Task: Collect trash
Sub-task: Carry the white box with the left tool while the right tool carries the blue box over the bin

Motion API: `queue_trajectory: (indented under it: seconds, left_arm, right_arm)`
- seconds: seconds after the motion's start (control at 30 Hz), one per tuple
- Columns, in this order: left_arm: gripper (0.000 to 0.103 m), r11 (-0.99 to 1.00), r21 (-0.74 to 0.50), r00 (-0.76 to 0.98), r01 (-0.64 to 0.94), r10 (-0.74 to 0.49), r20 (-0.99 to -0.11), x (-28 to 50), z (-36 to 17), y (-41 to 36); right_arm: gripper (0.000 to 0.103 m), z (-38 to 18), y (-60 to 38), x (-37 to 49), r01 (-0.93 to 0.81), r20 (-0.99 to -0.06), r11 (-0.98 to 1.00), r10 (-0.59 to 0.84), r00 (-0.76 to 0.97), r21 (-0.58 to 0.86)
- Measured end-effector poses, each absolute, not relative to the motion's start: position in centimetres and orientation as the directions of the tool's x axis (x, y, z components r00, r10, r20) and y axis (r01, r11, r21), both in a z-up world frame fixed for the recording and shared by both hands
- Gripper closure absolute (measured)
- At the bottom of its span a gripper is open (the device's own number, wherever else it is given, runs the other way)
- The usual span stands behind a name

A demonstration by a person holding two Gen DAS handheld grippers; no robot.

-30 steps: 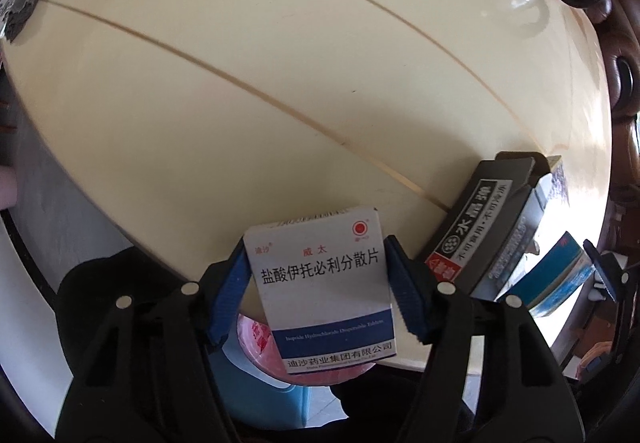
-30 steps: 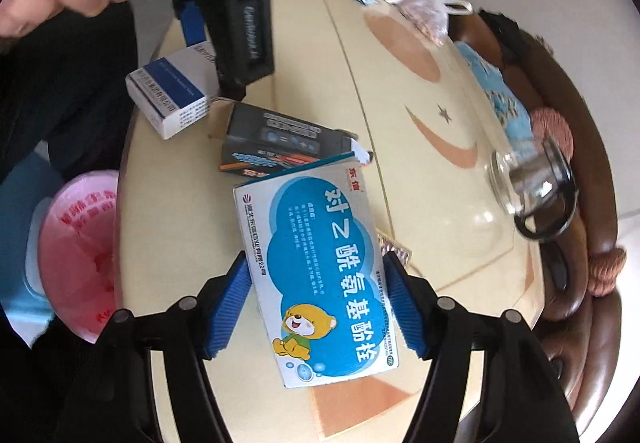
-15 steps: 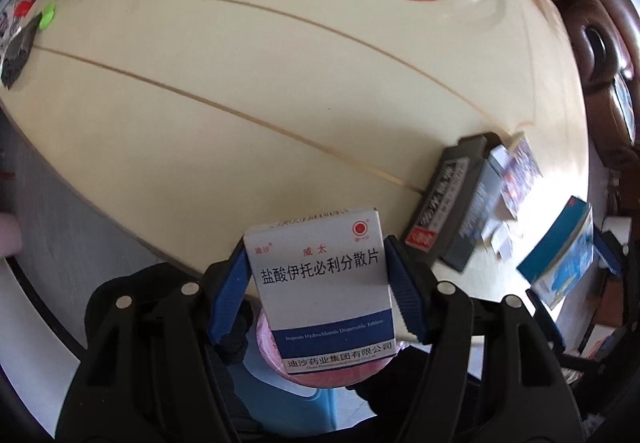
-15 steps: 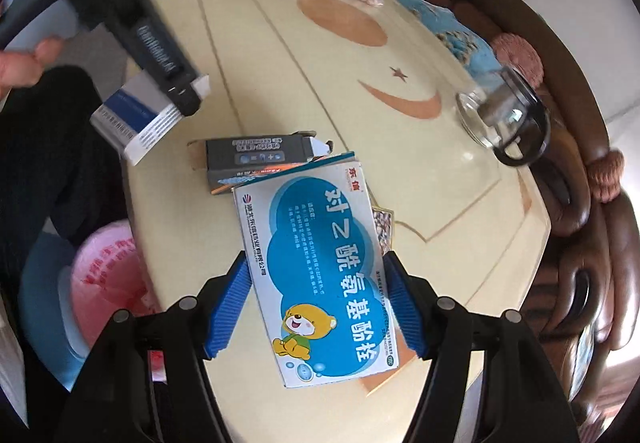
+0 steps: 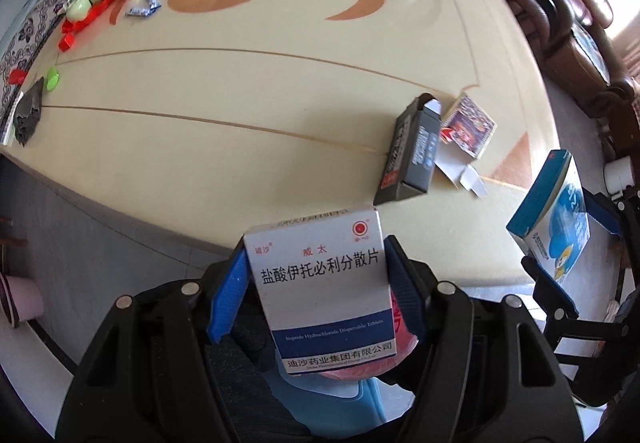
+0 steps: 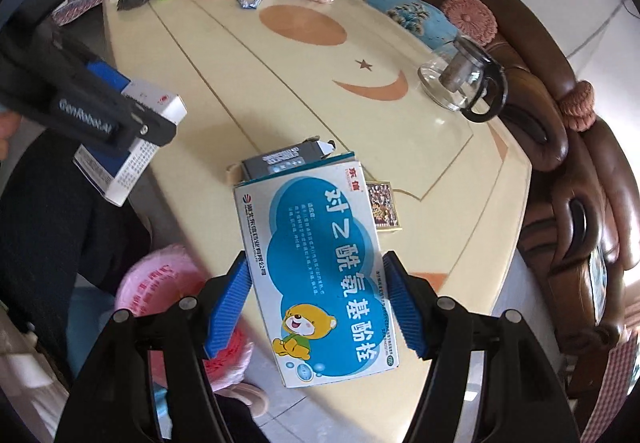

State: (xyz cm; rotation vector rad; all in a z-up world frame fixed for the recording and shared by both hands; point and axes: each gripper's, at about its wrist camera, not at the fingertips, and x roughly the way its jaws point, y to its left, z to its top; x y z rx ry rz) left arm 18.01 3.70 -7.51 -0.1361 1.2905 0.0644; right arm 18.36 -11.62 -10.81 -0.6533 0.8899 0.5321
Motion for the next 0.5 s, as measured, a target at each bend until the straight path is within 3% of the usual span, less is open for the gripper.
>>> queue_trajectory:
  seconds: [0.5]
  left_arm:
    - [0.039,0.998,-0.057,0.359,0.002,-0.054,-0.932,12.0,-6.9,4.5]
  right_arm:
    - [0.039,-8.0,-10.8,11.0,-0.574,-0.811,0.783,0.165,0.561,-0.238]
